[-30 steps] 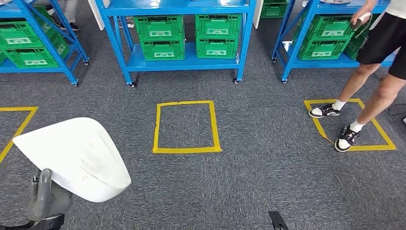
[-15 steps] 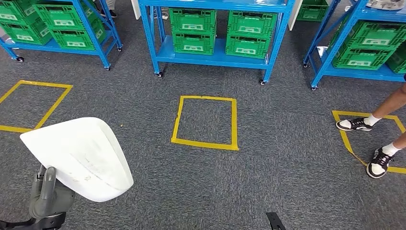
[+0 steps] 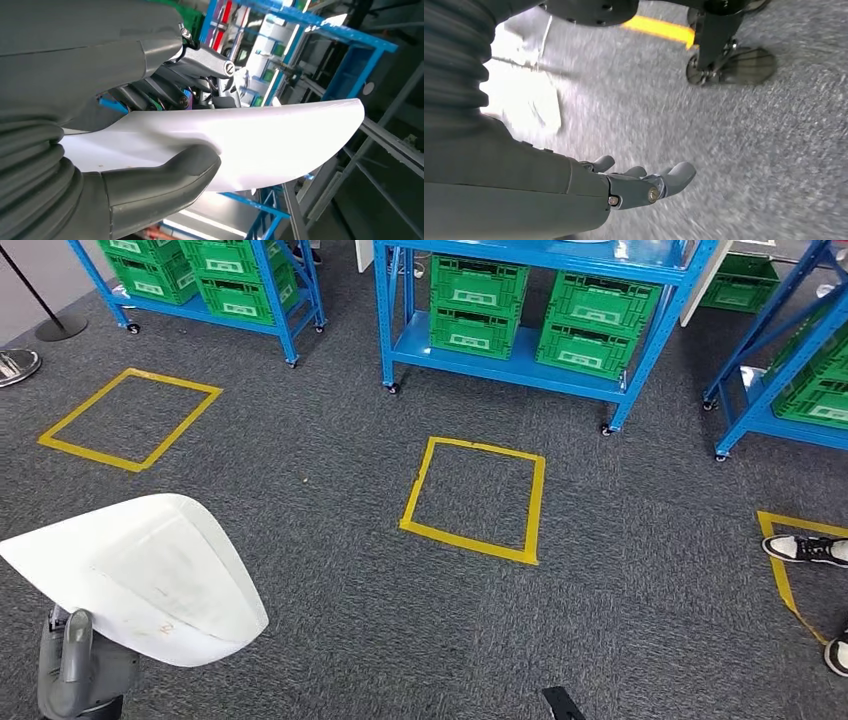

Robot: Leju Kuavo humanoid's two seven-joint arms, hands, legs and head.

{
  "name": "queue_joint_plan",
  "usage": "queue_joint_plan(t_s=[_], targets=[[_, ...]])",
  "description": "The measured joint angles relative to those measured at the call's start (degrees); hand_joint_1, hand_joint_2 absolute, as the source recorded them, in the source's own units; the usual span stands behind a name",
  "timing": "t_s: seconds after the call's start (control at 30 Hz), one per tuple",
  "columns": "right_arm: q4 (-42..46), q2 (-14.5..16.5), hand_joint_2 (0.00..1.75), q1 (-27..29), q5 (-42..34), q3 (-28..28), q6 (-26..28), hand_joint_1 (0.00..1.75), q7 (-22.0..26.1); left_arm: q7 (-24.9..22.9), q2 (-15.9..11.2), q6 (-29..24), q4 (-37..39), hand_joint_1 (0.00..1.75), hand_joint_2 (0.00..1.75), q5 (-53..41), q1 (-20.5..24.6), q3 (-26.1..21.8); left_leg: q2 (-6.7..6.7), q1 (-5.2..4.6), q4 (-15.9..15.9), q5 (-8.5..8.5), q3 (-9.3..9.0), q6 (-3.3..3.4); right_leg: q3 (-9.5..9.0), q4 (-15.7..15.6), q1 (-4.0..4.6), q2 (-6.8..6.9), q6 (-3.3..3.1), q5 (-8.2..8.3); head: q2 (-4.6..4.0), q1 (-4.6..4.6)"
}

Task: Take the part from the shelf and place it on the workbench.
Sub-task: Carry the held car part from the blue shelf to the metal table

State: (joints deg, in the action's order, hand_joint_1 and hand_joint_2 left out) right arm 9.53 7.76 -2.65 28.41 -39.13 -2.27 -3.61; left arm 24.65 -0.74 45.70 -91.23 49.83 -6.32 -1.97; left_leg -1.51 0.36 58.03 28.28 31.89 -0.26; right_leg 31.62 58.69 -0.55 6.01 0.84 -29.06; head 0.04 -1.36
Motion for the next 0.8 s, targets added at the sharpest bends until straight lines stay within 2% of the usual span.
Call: queue_joint_plan(t_s=[0.07,0.1,0.13,0.17,0.2,0.23,0.27,0.33,0.37,0.4,0.47,0.5,0.53,0.57,0.6,0.63,0.67,0.7,0.73,0.77,0.8], targets=[[0.0,-0.3,1.75,0.0,0.3,0.6,0.1,0.00,0.8,1.4,1.0,0.1,-0.9,1.75,1.75,-1.3,-0.8,-0.4,1.04,0.20,-0.2,-0.45,-0.03,0.74,1.34,3.5,-0.24,-2.90,0.59,-2.56,0.00,-0.12],[0.0,-0.5,1.75,0.1,0.3,0.7,0.1,0.00,1.0,1.6,1.4,0.2,-1.1,1.75,1.75,-1.5,-1.1,-0.5,1.62,0.19,-0.2,-0.60,0.18,0.97,2.83,7.1,-0.25,-4.43,0.67,-4.60,0.00,-0.19],[0.0,-0.6,1.75,0.2,0.3,0.8,0.1,0.00,1.1,1.8,1.8,0.2,-1.3,1.75,1.75,-1.6,-1.4,-0.6,2.30,0.14,-0.1,-0.74,0.37,1.15,4.66,11.2,-0.22,-5.26,0.65,-6.57,0.00,-0.24],[0.0,-0.7,1.75,0.3,0.3,0.9,0.1,0.00,1.1,1.8,2.1,0.2,-1.4,1.75,1.75,-1.6,-1.7,-0.7,3.06,0.08,-0.1,-0.82,0.54,1.23,6.25,14.7,-0.18,-5.61,0.60,-7.84,0.00,-0.25],[0.0,-0.8,1.75,0.4,0.3,1.0,0.1,0.00,1.1,1.9,2.3,0.3,-1.5,1.75,1.75,-1.6,-2.1,-0.8,3.87,0.03,0.1,-0.88,0.69,1.25,7.11,16.5,-0.13,-5.76,0.49,-8.01,0.00,-0.25],[0.0,-0.9,1.75,0.5,0.3,1.1,0.1,0.00,1.1,1.9,2.4,0.3,-1.6,1.75,1.75,-1.6,-2.3,-0.9,4.68,0.01,0.2,-0.91,0.79,1.24,6.82,15.9,-0.10,-5.90,0.34,-6.99,0.00,-0.25],[0.0,-1.0,1.75,0.5,0.3,1.1,0.1,0.00,1.1,1.9,2.5,0.3,-1.7,1.75,1.75,-1.6,-2.5,-1.1,5.52,0.01,0.4,-0.92,0.85,1.19,5.41,12.9,-0.09,-6.26,0.14,-5.03,0.01,-0.25],[0.0,-1.0,1.75,0.5,0.3,1.3,0.1,0.00,1.2,1.9,2.8,0.3,-1.9,1.75,1.75,-1.6,-2.6,-1.3,7.03,-0.05,0.8,-0.94,1.07,0.89,1.53,4.6,-0.13,-8.58,-0.29,-1.55,0.01,-0.24],[0.0,-1.1,1.75,0.4,0.3,1.4,0.1,0.00,1.3,1.9,2.9,0.3,-2.1,1.75,1.75,-1.6,-2.6,-1.4,7.74,-0.04,0.9,-1.01,1.28,0.58,0.27,1.8,-0.13,-9.54,-0.41,-0.73,0.01,-0.25],[0.0,-1.1,1.75,0.4,0.3,1.5,0.1,0.00,1.4,1.8,3.1,0.3,-2.2,1.75,1.75,-1.5,-2.6,-1.4,8.36,-0.01,0.9,-1.13,1.56,0.18,-0.26,0.5,-0.08,-10.13,-0.51,-0.59,0.00,-0.23],[0.0,-1.1,1.75,0.3,0.7,1.6,0.0,0.00,2.0,1.5,3.3,0.4,-2.3,1.75,1.75,-0.6,-3.1,-1.9,9.57,0.10,0.6,-1.53,2.13,-0.68,-0.29,0.2,-0.05,-9.17,-0.86,-0.49,0.01,-0.22],[0.0,-1.2,1.75,0.3,1.2,1.8,-0.1,0.00,2.4,1.3,3.5,0.6,-2.4,1.75,1.75,0.2,-3.5,-2.3,9.14,0.08,0.7,-1.50,2.36,-0.97,-0.34,0.0,-0.14,-8.47,-1.25,-0.29,0.01,-0.21],[0.0,-1.2,1.75,0.3,1.8,2.0,-0.3,0.00,2.9,1.3,3.8,0.7,-2.5,1.75,1.75,1.2,-4.1,-2.9,7.80,0.00,1.4,-0.89,2.82,-1.24,-0.41,-0.4,-0.28,-7.76,-1.71,-0.08,0.01,-0.07],[0.0,-1.3,1.75,0.3,2.4,2.3,-0.5,0.00,3.5,1.3,4.3,0.8,-2.6,1.75,1.75,2.5,-4.5,-3.6,5.96,-0.07,3.3,0.45,3.66,-1.50,-0.44,-0.6,-0.41,-6.98,-2.10,0.10,0.01,0.09],[0.0,-1.4,1.75,0.4,2.9,2.6,-0.6,0.00,3.9,1.2,4.9,0.9,-2.8,1.75,1.75,3.7,-4.9,-4.4,3.92,-0.05,6.3,2.36,5.01,-1.73,-0.42,-0.8,-0.37,-6.16,-2.37,0.17,0.00,0.24],[0.0,-1.6,1.75,0.5,3.2,2.9,-0.7,0.00,4.1,1.0,5.6,0.9,-3.0,1.75,1.75,4.8,-5.2,-5.1,2.68,0.01,10.1,4.48,6.72,-2.03,-0.36,-0.8,-0.31,-5.35,-2.52,0.16,0.00,0.39],[0.0,-1.7,1.75,0.6,3.4,3.0,-0.7,0.00,4.1,0.5,6.3,0.9,-3.2,1.75,1.75,5.8,-5.5,-5.9,2.20,0.12,13.7,6.09,8.29,-2.30,-0.30,-0.7,-0.26,-4.43,-2.54,0.14,0.00,0.40],[0.0,-1.8,1.75,0.7,3.5,3.1,-0.7,0.00,4.0,-0.1,7.0,0.9,-3.4,1.75,1.75,6.5,-5.9,-6.6,2.02,0.21,15.9,6.75,9.13,-2.48,-0.26,-0.7,-0.23,-3.53,-2.54,0.11,0.00,0.41],[0.0,-1.9,1.75,0.7,3.5,3.2,-0.7,0.00,3.8,-0.9,7.6,0.9,-3.6,1.75,1.75,6.9,-6.2,-7.3,1.85,0.27,15.9,6.32,8.91,-2.59,-0.24,-0.7,-0.23,-2.63,-2.50,0.07,0.00,0.41],[0.0,-1.9,1.75,0.6,3.5,3.2,-0.7,0.00,3.5,-1.7,8.2,0.9,-3.9,1.75,1.75,7.0,-6.3,-8.0,1.47,0.32,13.6,4.93,7.49,-2.63,-0.27,-0.7,-0.23,-1.76,-2.41,0.01,0.00,0.42],[0.0,-1.9,1.75,0.6,3.4,3.2,-0.7,0.00,3.4,-2.4,8.7,0.9,-4.1,1.75,1.75,6.7,-6.3,-8.5,0.55,0.34,9.7,3.13,5.18,-2.59,-0.36,-0.6,-0.23,-0.96,-2.26,-0.08,0.00,0.42]])
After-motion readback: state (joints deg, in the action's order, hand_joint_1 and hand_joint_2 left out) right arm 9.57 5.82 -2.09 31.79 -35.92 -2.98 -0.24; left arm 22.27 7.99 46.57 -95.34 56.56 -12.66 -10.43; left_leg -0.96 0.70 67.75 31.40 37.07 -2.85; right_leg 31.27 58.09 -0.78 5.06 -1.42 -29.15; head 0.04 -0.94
